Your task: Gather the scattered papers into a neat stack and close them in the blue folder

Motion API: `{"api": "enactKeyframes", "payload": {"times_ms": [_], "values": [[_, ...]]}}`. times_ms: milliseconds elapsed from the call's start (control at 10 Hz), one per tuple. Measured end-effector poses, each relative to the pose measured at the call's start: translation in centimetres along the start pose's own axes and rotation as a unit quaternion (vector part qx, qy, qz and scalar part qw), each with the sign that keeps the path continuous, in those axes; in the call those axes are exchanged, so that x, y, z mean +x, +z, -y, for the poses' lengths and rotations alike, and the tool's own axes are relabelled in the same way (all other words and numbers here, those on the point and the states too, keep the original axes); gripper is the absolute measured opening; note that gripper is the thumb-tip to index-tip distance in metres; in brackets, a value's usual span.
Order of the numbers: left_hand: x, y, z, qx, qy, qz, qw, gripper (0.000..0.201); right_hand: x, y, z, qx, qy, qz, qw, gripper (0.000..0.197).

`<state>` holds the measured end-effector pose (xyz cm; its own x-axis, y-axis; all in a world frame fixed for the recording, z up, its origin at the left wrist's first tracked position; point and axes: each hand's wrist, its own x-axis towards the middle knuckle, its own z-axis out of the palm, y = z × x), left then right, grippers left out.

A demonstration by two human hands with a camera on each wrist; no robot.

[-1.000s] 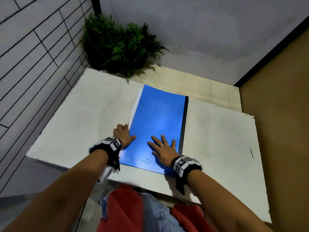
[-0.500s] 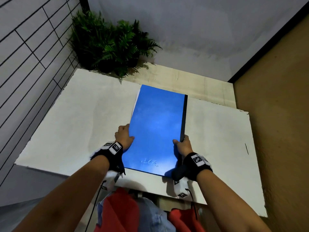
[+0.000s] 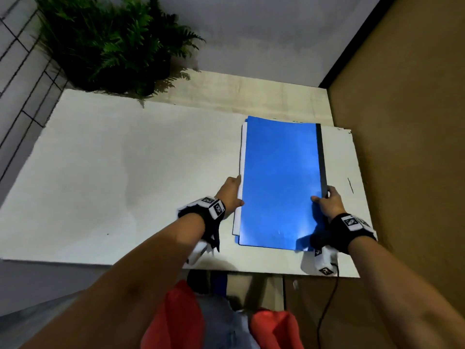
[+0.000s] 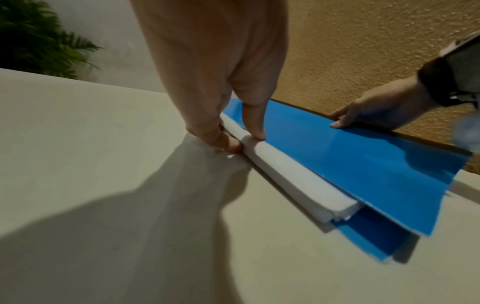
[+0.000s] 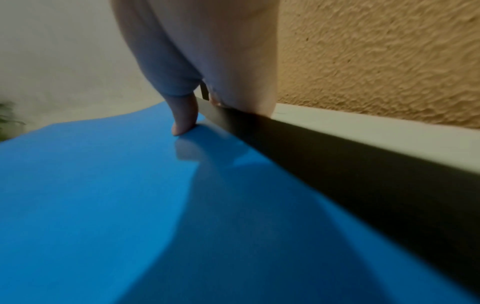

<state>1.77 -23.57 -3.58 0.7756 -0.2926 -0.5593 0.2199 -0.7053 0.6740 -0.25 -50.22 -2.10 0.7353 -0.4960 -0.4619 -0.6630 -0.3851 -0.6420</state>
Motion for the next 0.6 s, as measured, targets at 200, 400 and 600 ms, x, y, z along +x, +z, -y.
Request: {"api": "enactKeyframes", "payload": {"times_ms": [200, 400, 600], "values": [[0.6, 2.9, -2.2, -0.057, 0.011, -0.012, 0.998, 0.072, 1.0, -1.2, -0.6, -0.119, -0.007, -0.032, 0.992, 0.050], [0.3, 3.2, -2.8, -0.085, -0.028, -0.015, 0.996, 0.064, -0.2, 0.6, 0.3, -0.248, 0.022, -0.024, 0.968, 0.071], [-0.6, -1.1, -2.9, -0.006, 0.029, -0.012, 0.999, 0.077, -1.1, -1.5, 2.5, -0.246, 0.002, -0.003, 0.969, 0.077]]}}
